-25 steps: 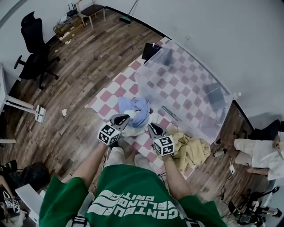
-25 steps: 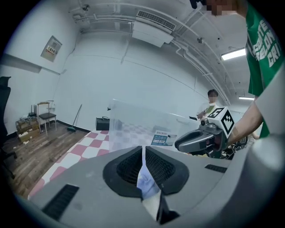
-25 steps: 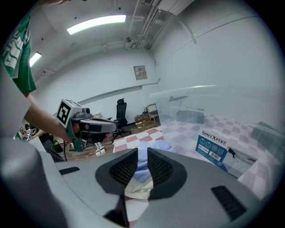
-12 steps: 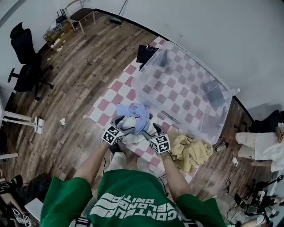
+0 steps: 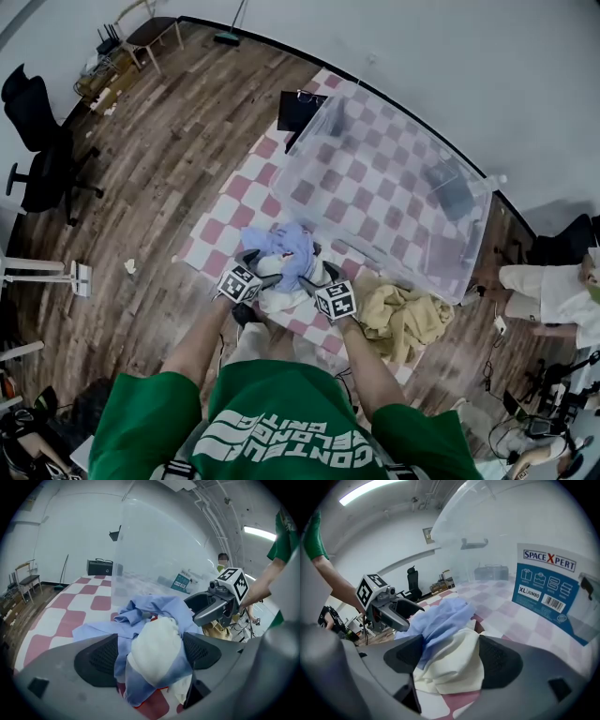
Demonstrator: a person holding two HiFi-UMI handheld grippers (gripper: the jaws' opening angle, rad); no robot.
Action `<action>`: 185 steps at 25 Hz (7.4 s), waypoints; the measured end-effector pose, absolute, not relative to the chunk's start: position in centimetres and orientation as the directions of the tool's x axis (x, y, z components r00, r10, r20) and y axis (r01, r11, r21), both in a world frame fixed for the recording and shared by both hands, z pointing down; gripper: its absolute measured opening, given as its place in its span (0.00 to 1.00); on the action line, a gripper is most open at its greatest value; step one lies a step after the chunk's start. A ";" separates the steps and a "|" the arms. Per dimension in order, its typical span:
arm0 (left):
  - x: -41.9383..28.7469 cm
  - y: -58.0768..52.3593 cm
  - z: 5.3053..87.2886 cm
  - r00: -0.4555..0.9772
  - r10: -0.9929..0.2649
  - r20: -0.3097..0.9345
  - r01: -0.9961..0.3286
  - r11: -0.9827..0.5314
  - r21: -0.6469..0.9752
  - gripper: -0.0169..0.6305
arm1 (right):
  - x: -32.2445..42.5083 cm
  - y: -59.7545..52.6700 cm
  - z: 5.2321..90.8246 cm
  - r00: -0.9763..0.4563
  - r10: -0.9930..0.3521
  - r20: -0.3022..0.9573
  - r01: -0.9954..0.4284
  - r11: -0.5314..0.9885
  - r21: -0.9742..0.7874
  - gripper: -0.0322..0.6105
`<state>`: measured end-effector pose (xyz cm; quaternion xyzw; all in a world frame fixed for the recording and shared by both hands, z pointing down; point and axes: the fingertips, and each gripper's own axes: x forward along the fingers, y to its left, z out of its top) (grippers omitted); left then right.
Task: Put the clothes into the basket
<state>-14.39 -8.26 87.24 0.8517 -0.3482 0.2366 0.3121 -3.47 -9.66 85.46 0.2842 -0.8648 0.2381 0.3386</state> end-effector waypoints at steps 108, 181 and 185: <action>-12.0 -12.3 49.7 0.836 -0.541 0.088 -0.542 -0.840 -0.016 0.18 | -8.4 -13.8 47.1 -0.597 -0.796 0.098 -0.789 0.605 0.105 0.20; 11.3 -34.7 60.0 0.915 -0.145 0.377 -0.211 -0.967 0.141 0.18 | 14.5 -36.1 58.1 -0.429 -0.803 0.413 -0.871 0.489 0.046 0.19; 11.4 -35.2 63.0 0.900 -0.110 0.421 -0.203 -0.962 0.184 0.18 | 14.5 -36.8 61.2 -0.443 -0.758 0.478 -0.858 0.513 0.019 0.19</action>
